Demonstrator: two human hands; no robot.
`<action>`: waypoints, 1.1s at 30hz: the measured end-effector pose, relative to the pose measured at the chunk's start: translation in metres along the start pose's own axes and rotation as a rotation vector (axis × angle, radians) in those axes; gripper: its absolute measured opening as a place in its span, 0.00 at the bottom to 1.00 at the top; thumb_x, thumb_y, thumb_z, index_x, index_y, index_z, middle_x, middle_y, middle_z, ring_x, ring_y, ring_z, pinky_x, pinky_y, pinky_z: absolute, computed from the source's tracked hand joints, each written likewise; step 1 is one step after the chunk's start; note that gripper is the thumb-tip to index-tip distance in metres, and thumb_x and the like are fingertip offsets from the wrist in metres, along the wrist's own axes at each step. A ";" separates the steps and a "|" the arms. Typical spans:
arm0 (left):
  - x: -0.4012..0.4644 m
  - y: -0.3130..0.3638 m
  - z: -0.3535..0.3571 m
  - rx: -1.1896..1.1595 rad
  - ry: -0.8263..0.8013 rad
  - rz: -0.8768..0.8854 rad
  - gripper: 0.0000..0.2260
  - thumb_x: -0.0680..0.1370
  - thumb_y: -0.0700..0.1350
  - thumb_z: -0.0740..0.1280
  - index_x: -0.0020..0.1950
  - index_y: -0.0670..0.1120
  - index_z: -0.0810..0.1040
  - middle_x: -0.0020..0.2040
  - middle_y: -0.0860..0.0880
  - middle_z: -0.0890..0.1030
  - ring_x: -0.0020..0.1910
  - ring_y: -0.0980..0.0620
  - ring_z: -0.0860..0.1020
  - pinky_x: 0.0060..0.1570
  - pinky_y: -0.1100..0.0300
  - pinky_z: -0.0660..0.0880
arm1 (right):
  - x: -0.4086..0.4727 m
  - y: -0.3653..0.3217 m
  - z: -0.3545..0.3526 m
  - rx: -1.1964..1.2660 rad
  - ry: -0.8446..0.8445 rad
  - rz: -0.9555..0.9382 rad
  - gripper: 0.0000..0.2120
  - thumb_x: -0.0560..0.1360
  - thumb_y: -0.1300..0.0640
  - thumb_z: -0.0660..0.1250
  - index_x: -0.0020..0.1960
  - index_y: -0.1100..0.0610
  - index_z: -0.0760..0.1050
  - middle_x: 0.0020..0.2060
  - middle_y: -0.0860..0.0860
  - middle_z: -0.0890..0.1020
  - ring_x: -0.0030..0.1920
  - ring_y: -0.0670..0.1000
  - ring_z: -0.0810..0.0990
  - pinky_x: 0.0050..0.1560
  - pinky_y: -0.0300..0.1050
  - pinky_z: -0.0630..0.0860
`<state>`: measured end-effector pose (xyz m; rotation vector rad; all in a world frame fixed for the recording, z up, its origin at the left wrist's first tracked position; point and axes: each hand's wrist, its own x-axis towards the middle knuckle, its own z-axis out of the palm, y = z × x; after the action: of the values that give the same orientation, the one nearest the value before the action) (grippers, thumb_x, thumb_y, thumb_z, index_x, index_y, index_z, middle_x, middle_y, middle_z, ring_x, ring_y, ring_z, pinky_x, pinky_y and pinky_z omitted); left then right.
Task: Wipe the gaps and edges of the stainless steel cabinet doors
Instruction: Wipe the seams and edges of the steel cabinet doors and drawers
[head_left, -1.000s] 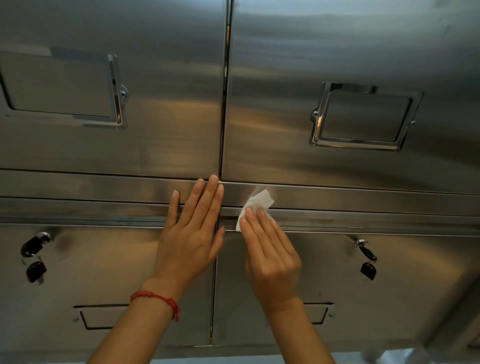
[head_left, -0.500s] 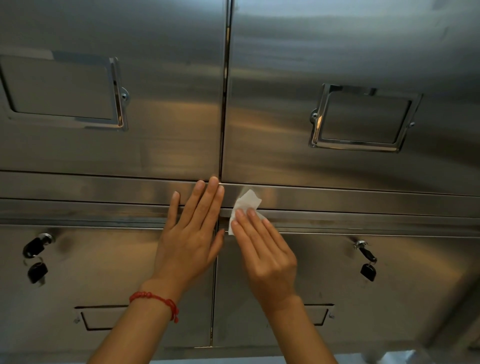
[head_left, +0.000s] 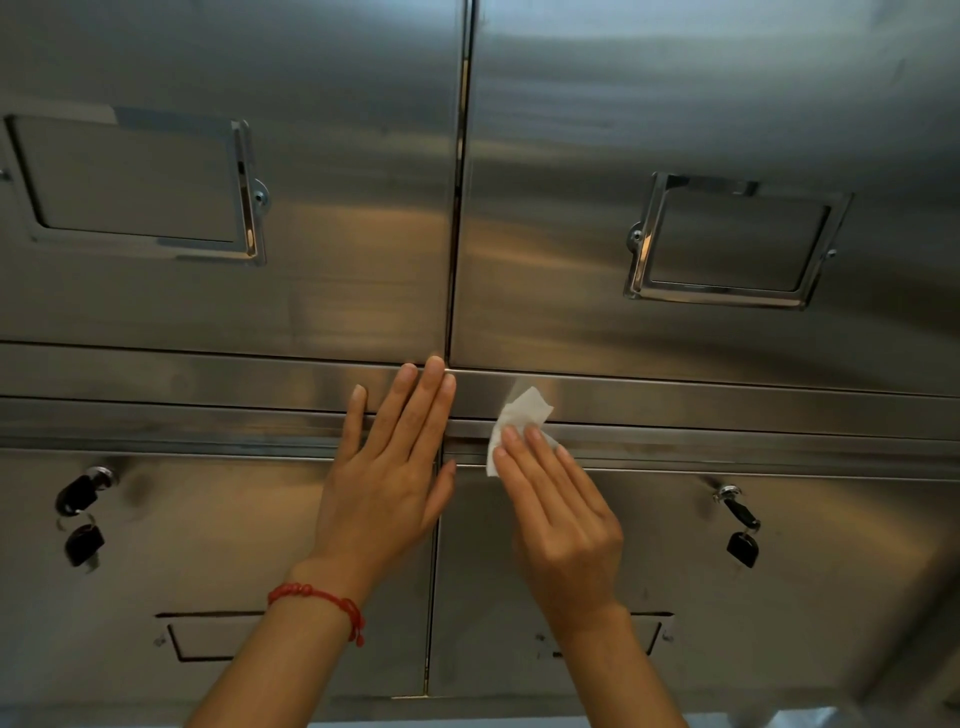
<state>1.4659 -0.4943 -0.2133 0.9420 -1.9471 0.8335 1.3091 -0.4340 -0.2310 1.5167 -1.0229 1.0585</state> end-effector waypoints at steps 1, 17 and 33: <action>0.000 0.000 0.000 0.002 0.003 -0.001 0.32 0.77 0.52 0.54 0.77 0.44 0.46 0.78 0.50 0.41 0.76 0.52 0.44 0.72 0.46 0.47 | -0.001 0.001 0.000 -0.002 0.006 0.006 0.10 0.79 0.64 0.62 0.56 0.61 0.81 0.57 0.56 0.80 0.61 0.52 0.78 0.58 0.48 0.77; 0.000 0.000 0.003 0.022 0.013 0.004 0.32 0.77 0.52 0.54 0.77 0.43 0.47 0.78 0.49 0.43 0.76 0.50 0.46 0.73 0.45 0.46 | 0.003 -0.001 0.001 0.001 0.026 0.012 0.10 0.78 0.65 0.63 0.54 0.62 0.82 0.56 0.56 0.81 0.59 0.53 0.79 0.56 0.49 0.78; 0.000 0.002 0.003 0.034 0.031 0.000 0.31 0.77 0.52 0.54 0.77 0.42 0.50 0.78 0.48 0.45 0.76 0.50 0.47 0.72 0.44 0.47 | 0.000 0.016 -0.012 -0.018 -0.022 -0.010 0.11 0.79 0.65 0.60 0.54 0.61 0.82 0.56 0.55 0.81 0.59 0.52 0.79 0.56 0.48 0.78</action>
<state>1.4631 -0.4960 -0.2155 0.9444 -1.9118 0.8789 1.2924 -0.4243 -0.2256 1.5198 -1.0363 1.0252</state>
